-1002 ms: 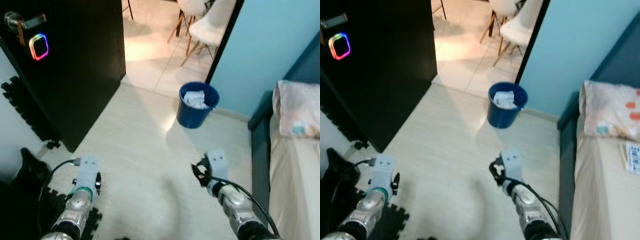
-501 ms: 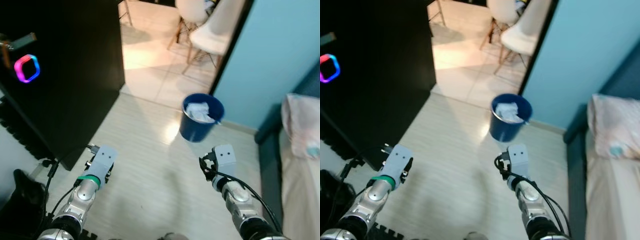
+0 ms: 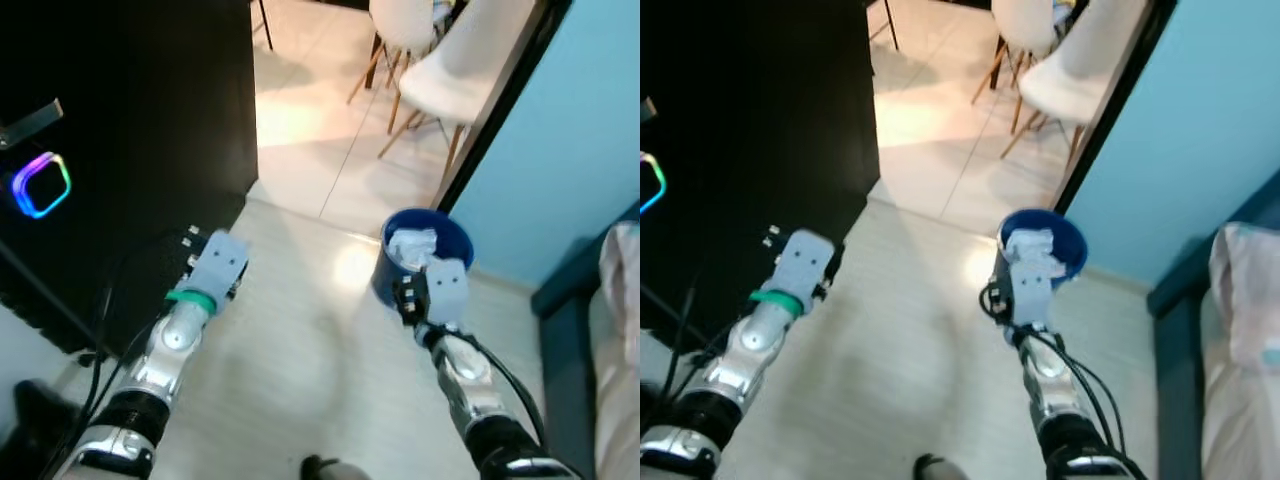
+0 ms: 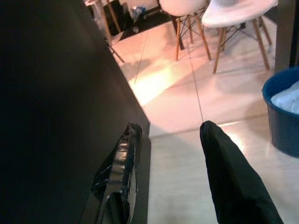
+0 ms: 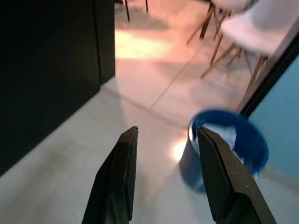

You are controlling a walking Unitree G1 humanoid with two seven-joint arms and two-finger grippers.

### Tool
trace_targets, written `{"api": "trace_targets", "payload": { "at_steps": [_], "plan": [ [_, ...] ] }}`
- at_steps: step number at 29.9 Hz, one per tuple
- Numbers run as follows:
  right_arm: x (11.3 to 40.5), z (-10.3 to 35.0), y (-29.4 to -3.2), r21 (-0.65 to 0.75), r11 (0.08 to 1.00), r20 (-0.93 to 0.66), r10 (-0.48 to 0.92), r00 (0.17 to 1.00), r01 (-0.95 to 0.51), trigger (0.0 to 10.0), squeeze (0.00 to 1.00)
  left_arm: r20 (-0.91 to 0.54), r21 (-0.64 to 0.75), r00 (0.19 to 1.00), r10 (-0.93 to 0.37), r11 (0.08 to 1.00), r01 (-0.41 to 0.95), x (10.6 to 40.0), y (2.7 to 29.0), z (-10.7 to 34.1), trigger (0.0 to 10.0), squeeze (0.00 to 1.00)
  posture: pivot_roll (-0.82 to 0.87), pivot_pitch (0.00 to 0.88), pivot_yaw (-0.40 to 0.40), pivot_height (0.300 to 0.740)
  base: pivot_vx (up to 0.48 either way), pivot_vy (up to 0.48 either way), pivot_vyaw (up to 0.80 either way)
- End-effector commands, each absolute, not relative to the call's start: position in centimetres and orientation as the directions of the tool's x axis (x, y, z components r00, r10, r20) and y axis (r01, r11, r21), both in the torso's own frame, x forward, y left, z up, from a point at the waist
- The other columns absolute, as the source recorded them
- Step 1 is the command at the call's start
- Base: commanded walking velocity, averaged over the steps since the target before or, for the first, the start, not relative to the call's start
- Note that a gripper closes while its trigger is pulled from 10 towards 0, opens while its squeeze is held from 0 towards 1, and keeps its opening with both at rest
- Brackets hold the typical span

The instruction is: Clean up the room

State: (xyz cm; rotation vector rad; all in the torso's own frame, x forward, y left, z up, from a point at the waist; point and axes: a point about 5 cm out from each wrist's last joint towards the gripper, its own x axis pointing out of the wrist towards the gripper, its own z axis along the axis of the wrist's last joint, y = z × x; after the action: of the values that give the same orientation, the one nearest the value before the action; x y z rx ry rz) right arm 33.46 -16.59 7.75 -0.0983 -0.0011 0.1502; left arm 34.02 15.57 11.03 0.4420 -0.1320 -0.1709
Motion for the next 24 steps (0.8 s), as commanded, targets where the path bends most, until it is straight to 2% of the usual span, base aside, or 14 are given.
{"api": "trace_targets", "payload": {
  "at_steps": [1,10,24],
  "plan": [
    [32.8,6.6,-16.7,-0.081,0.987,-0.043,0.133,0.99,-0.136,10.0,0.0,0.059,0.435,0.979,-0.194,0.888,0.15,33.6,15.7,10.3,10.0,0.0,-0.07,0.062,0.032,0.74,0.469,0.0,-0.79],
    [33.1,7.5,-17.1,-0.091,0.99,-0.002,0.104,0.995,-0.103,10.0,0.0,0.062,0.434,0.977,-0.204,0.887,0.157,33.4,15.6,10.6,10.0,0.0,-0.07,0.063,0.038,0.74,0.467,0.0,-0.78],
    [34.0,9.6,-16.1,-0.111,0.985,0.078,0.14,0.987,-0.131,10.0,0.0,0.056,0.438,0.978,-0.202,0.885,0.157,33.2,15.4,10.7,10.0,0.0,-0.07,0.065,0.038,0.74,0.465,0.0,0.0]
  ]
}}
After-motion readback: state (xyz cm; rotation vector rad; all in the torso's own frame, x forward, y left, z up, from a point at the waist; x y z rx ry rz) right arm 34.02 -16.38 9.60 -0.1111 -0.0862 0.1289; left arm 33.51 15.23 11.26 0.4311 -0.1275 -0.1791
